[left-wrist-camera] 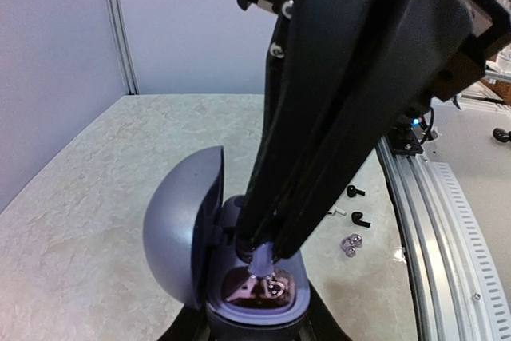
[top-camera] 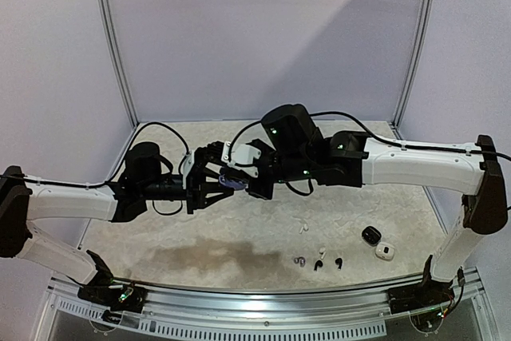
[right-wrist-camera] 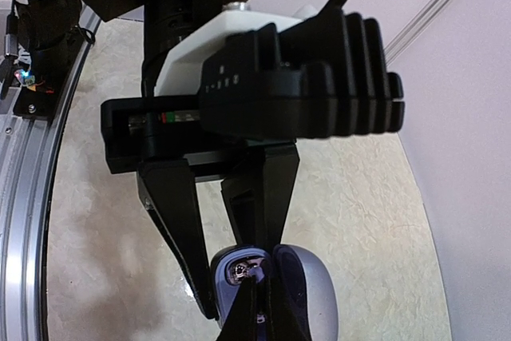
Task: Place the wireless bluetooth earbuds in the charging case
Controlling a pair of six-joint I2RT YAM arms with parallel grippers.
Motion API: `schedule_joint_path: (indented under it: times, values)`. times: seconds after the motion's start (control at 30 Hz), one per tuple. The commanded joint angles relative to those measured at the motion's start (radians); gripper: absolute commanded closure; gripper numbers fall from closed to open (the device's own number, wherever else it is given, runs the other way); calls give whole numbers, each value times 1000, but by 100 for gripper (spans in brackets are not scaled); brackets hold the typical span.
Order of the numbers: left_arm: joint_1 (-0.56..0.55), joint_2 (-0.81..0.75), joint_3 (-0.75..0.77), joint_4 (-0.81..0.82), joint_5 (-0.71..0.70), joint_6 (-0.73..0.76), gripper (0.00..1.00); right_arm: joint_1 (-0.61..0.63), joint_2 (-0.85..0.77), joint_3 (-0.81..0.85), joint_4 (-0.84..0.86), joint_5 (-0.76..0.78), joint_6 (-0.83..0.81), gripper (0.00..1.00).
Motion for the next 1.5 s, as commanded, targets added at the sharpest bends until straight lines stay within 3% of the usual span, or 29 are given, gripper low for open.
schedule_joint_path:
  times: [0.0,0.63,1.47]
  values:
    - [-20,-2,15,83,-2,15,100,-1,41,-22,1,-39,11,97]
    - [-21,-3,-1,132,-3,30,100,-6,13,-96,110,-45,104,92]
    - [-23,4,7,125,27,49,100,-14,-28,-109,52,4,125,80]
